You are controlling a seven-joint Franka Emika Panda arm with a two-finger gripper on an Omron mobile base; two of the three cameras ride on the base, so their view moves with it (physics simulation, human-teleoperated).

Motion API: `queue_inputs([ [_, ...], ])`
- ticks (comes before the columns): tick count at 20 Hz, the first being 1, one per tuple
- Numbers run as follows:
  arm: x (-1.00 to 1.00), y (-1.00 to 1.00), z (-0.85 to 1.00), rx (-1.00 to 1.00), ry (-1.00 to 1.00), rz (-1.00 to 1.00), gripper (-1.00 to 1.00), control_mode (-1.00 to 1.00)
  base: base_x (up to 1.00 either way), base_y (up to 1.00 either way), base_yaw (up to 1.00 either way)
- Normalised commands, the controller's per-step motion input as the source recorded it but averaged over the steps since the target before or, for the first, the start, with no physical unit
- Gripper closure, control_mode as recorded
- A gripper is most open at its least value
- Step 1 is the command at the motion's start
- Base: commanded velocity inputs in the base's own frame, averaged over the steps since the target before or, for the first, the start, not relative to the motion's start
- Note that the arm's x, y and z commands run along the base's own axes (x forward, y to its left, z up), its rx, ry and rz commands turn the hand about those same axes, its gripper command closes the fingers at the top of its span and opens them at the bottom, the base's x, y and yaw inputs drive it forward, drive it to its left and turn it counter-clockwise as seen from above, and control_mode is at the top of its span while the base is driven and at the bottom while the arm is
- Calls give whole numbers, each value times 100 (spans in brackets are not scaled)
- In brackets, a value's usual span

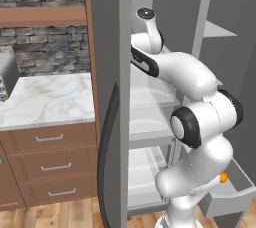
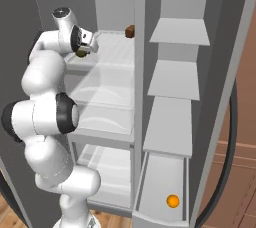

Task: Take the kiwi and orange from the fridge shelf and place them in the freezer drawer to begin freezing them.

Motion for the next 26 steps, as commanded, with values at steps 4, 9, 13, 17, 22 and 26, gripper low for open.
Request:
queue_inputs([
  [4,-100,1,6,1,0,0,100,-100,0,0,0],
  [9,-100,0,-5,0,0,0,100,-100,0,0,0],
  [13,-100,-10,-27,0,1,0,100,-100,0,0,0],
  [17,-100,-9,-24,0,6,0,100,-100,0,0,0],
  [22,-85,0,-14,0,7,0,100,-100,0,0,0],
  [26,-41,0,-8,0,2,0,100,100,-43,1,-4],
])
